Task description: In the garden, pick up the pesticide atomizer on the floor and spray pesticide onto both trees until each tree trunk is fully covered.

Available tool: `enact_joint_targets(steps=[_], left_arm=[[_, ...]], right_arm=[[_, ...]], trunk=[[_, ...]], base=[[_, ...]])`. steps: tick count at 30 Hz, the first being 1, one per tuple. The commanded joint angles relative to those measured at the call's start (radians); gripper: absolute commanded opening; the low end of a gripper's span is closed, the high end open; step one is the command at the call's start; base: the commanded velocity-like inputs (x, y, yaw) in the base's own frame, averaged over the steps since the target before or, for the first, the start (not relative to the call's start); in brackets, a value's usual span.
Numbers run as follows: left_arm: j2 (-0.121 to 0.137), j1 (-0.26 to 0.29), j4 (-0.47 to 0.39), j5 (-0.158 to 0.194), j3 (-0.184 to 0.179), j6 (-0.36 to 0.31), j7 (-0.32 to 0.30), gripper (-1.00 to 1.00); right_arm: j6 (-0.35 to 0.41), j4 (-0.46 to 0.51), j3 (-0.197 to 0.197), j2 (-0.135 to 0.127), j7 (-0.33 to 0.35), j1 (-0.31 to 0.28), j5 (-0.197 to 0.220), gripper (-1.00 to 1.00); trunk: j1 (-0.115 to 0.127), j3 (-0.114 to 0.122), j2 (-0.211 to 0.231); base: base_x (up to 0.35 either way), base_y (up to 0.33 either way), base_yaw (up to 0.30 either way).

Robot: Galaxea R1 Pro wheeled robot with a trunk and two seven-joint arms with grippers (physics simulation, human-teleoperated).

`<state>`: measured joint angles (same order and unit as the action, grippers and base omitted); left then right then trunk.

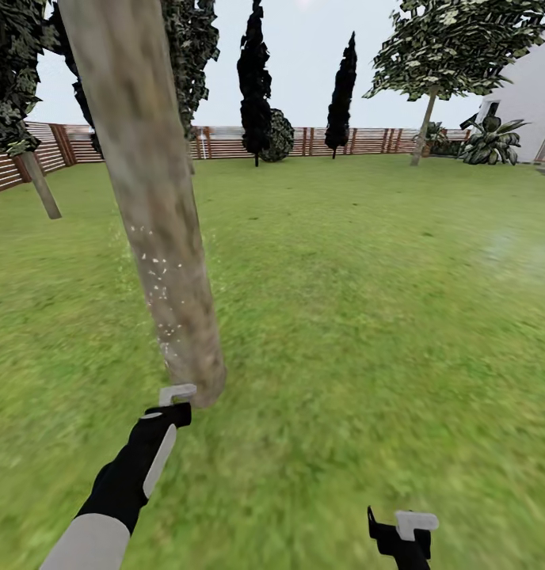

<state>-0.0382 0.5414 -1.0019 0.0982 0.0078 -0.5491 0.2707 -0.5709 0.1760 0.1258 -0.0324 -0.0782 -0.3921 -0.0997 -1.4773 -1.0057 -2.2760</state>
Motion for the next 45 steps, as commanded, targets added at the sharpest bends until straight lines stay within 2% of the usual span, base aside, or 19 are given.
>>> enact_joint_targets(steps=[1,10,16,23,32,38,45], left_arm=[[-0.001,0.0,0.002,-0.002,0.001,-0.005,0.001,-1.0],[-0.004,0.0,0.003,0.0,0.001,-0.001,0.002,-1.0],[-0.021,0.0,0.003,-0.001,0.001,-0.001,0.002,-1.0],[-0.02,0.0,0.004,-0.009,0.004,-0.002,0.002,-1.0],[-0.012,0.0,0.008,-0.007,0.009,-0.009,0.004,-1.0],[-0.011,0.0,0.008,-0.008,0.011,-0.009,0.004,-1.0],[-0.015,0.0,0.006,-0.012,0.011,-0.006,0.004,-1.0]], right_arm=[[0.0,0.0,0.0,0.001,0.0,0.0,0.0,1.0],[0.0,0.0,0.0,0.002,0.0,0.0,0.0,1.0],[0.0,0.0,0.0,0.002,0.0,0.0,0.0,1.0],[0.0,0.0,0.0,0.002,0.0,0.0,0.0,1.0],[0.0,0.0,0.0,0.002,0.0,0.0,0.0,1.0],[0.0,0.0,0.0,0.002,0.0,0.0,0.0,1.0],[0.0,0.0,0.0,0.002,0.0,0.0,0.0,1.0]], trunk=[[0.0,0.0,0.0],[0.0,0.0,0.0],[0.0,0.0,0.0],[0.0,0.0,0.0],[0.0,0.0,0.0],[0.0,0.0,0.0],[0.0,0.0,0.0]], base=[[0.245,-0.181,0.175],[0.197,-0.22,0.147],[0.011,-0.275,0.003],[0.114,-0.253,0.207],[0.277,-0.2,0.034],[0.282,-0.184,0.25],[0.036,-0.012,0.278]])
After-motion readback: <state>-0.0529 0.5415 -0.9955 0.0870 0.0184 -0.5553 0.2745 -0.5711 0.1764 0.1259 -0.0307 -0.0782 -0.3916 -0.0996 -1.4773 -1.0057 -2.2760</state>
